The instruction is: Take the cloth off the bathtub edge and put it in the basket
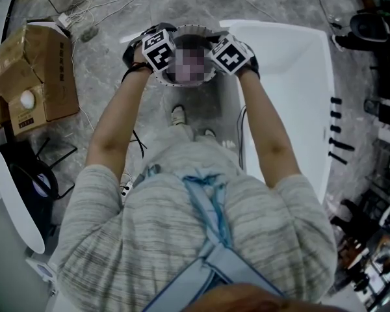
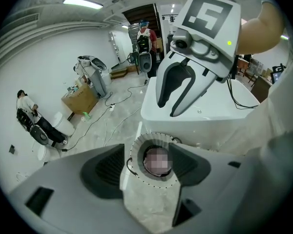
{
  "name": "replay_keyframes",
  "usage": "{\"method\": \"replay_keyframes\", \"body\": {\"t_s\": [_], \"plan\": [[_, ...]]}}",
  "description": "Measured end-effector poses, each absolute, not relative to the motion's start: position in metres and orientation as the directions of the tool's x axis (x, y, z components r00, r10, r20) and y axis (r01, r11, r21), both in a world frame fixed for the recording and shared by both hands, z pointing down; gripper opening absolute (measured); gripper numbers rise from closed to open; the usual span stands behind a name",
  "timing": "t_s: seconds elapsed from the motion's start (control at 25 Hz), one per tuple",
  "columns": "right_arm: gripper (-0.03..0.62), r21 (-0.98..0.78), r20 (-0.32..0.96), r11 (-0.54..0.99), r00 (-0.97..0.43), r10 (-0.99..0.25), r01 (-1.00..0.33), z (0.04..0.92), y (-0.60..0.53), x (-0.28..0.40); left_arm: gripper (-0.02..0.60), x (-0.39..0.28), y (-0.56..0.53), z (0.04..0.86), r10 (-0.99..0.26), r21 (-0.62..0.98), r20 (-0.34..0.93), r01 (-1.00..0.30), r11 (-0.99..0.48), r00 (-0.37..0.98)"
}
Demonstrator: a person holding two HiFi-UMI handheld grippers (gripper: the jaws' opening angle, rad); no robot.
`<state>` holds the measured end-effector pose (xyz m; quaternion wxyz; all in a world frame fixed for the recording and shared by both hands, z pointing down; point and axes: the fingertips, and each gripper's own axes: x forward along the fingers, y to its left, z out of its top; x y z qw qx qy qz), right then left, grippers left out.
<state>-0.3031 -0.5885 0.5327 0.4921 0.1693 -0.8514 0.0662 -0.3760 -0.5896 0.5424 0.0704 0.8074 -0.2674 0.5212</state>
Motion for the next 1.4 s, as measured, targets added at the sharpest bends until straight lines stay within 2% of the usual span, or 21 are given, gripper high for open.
{"method": "replay_keyframes", "body": {"t_s": [0.12, 0.28, 0.68, 1.08, 1.24, 1.32, 1.4], "plan": [[0.098, 0.025, 0.852, 0.931, -0.48, -0.21, -0.364, 0.534, -0.581, -0.304, 0.27, -0.373, -0.585, 0.543, -0.359, -0.155, 0.873, -0.51, -0.846, 0.33], [0.098, 0.047, 0.847, 0.915, -0.469, -0.249, -0.4, 0.535, -0.582, -0.291, 0.27, -0.371, -0.58, 0.542, -0.364, -0.143, 0.861, -0.518, -0.843, 0.355], [0.098, 0.035, 0.782, 0.89, -0.542, -0.308, -0.455, 0.52, -0.568, -0.287, 0.27, -0.361, -0.571, 0.532, -0.398, -0.089, 0.799, -0.566, -0.819, 0.451], [0.098, -0.16, 0.492, 0.851, -0.788, -0.371, -0.501, 0.463, -0.559, -0.304, 0.268, -0.341, -0.566, 0.46, -0.563, 0.001, 0.519, -0.659, -0.752, 0.644], [0.098, -0.121, 0.368, 0.873, -0.838, -0.402, -0.472, 0.426, -0.546, -0.31, 0.262, -0.339, -0.549, 0.432, -0.615, -0.045, 0.425, -0.664, -0.747, 0.664], [0.098, -0.091, 0.316, 0.888, -0.859, -0.404, -0.451, 0.408, -0.536, -0.313, 0.225, -0.34, -0.541, 0.419, -0.633, -0.052, 0.38, -0.668, -0.742, 0.674], [0.098, -0.081, 0.275, 0.894, -0.872, -0.405, -0.44, 0.397, -0.528, -0.315, 0.218, -0.342, -0.532, 0.41, -0.641, -0.028, 0.343, -0.675, -0.738, 0.687]]}}
